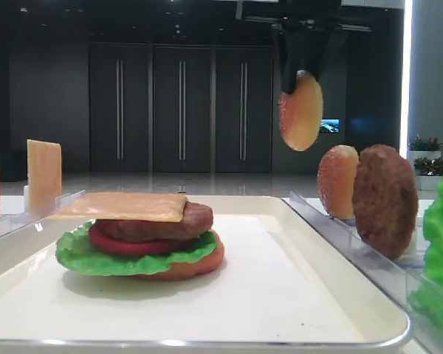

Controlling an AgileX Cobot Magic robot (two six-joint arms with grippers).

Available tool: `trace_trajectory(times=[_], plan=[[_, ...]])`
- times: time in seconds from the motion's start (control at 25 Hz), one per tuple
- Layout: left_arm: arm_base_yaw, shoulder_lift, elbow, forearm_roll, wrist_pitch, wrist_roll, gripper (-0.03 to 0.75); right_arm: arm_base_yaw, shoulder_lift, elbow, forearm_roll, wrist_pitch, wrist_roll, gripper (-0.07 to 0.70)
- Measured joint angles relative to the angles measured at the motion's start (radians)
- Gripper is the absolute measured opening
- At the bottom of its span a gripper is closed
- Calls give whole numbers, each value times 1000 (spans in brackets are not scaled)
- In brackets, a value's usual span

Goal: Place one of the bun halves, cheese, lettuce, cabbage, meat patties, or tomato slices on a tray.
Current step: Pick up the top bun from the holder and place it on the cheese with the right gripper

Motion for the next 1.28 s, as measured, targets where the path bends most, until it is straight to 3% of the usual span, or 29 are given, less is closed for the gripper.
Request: trace_trajectory(times=[0.12, 0.36, 0.52, 0.72, 0.8, 0.92, 1.04, 1.2, 1.28], plan=[[0, 0, 0, 0, 0, 0, -1, 68, -29, 58, 23, -2, 30, 182], [0, 0, 0, 0, 0, 0, -1, 254, -229, 366, 1, -23, 165, 182], [0, 0, 0, 0, 0, 0, -1, 284, -295, 496, 9, -79, 219, 182], [0, 0, 0, 0, 0, 0, -1, 285, -297, 511, 75, -156, 186, 182], [0, 0, 0, 0, 0, 0, -1, 283, -297, 511, 191, -225, 100, 182], [0, 0, 0, 0, 0, 0, -1, 266, -297, 513, 460, -316, -111, 182], [0, 0, 0, 0, 0, 0, -1, 232, -298, 548, 789, -388, -407, 182], [0, 0, 0, 0, 0, 0, -1, 171, -298, 666, 1214, -430, -785, 182], [0, 0, 0, 0, 0, 0, -1, 142, -298, 727, 1318, -434, -908, 182]])
